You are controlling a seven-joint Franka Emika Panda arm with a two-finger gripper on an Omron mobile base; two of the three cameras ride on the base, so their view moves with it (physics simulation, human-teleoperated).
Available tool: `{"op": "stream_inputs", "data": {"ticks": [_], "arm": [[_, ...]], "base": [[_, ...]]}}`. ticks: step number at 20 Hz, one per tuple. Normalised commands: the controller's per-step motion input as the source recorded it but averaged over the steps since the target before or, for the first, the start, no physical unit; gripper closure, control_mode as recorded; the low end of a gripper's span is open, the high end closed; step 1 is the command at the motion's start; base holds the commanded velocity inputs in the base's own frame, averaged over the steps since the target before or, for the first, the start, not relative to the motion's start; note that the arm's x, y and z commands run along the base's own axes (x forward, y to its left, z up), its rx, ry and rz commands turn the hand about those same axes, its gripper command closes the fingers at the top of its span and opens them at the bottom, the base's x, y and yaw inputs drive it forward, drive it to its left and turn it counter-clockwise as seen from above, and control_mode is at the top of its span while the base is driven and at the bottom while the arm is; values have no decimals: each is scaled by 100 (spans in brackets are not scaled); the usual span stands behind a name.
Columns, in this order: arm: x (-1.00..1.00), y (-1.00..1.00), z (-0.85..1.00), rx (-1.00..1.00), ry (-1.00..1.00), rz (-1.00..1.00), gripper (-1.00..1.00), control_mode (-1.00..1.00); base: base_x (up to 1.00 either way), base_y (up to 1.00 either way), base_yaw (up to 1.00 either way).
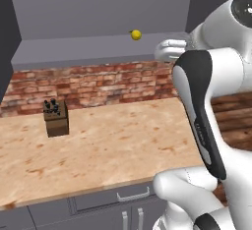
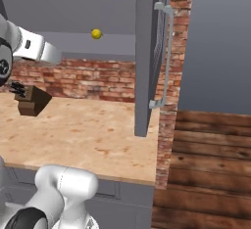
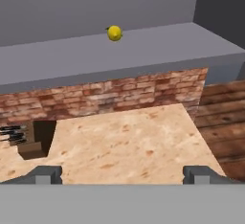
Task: Pick the lemons from the cabinet and place them in one bowl. Pick the carrot from the sink and place it in the other bowl.
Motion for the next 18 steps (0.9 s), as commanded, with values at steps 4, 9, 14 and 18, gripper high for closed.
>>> {"op": "stream_inputs", "data": {"ticks": [4,9,14,18], "arm": [[99,-26,-6,0,-8,0,-100,-100],[82,-6,32,4,0,1,-100,-100],[96,-12,12,5,5,11,-100,-100],[73,0,0,0,10,2,-100,-100]], "base": [[0,0,0],[0,0,0],[0,0,0],[0,0,0]]}}
